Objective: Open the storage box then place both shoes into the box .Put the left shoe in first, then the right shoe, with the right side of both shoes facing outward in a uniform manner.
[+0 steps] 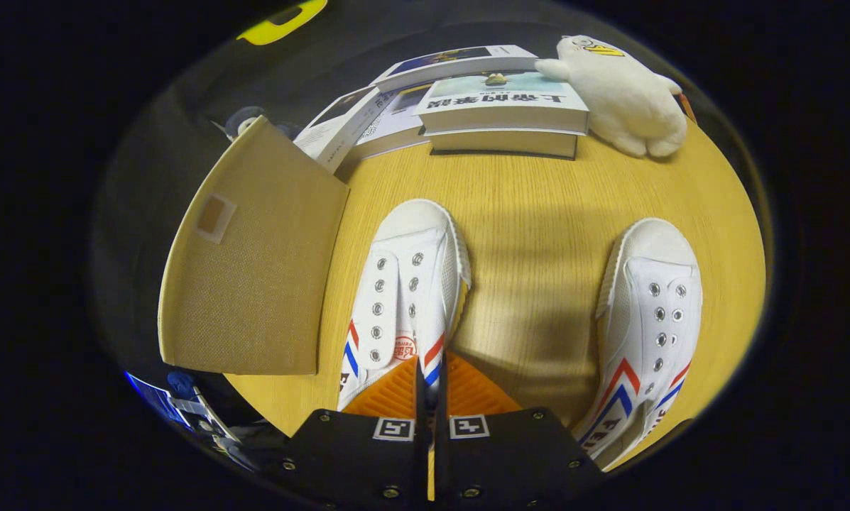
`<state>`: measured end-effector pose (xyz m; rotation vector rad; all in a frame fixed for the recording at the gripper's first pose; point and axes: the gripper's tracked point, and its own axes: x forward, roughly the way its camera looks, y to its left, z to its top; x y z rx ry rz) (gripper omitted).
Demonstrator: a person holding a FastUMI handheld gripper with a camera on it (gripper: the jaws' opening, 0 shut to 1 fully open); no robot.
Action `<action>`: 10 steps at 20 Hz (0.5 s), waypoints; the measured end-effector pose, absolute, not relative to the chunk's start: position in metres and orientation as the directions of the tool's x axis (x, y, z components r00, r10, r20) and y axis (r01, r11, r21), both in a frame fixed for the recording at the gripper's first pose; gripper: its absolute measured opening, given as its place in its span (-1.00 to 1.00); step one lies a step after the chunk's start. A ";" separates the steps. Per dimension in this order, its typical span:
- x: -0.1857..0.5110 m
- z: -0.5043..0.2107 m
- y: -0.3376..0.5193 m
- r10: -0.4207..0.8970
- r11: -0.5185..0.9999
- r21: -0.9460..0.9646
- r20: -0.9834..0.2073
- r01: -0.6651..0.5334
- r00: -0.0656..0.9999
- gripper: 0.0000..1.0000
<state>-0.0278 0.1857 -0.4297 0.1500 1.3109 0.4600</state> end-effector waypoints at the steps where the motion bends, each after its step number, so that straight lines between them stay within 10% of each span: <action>1: -0.030 -0.426 0.184 0.413 0.899 0.368 -0.894 -0.238 0.174 -0.93; 10: -0.024 -0.353 0.180 0.489 0.868 0.450 -0.847 -0.209 0.207 -0.93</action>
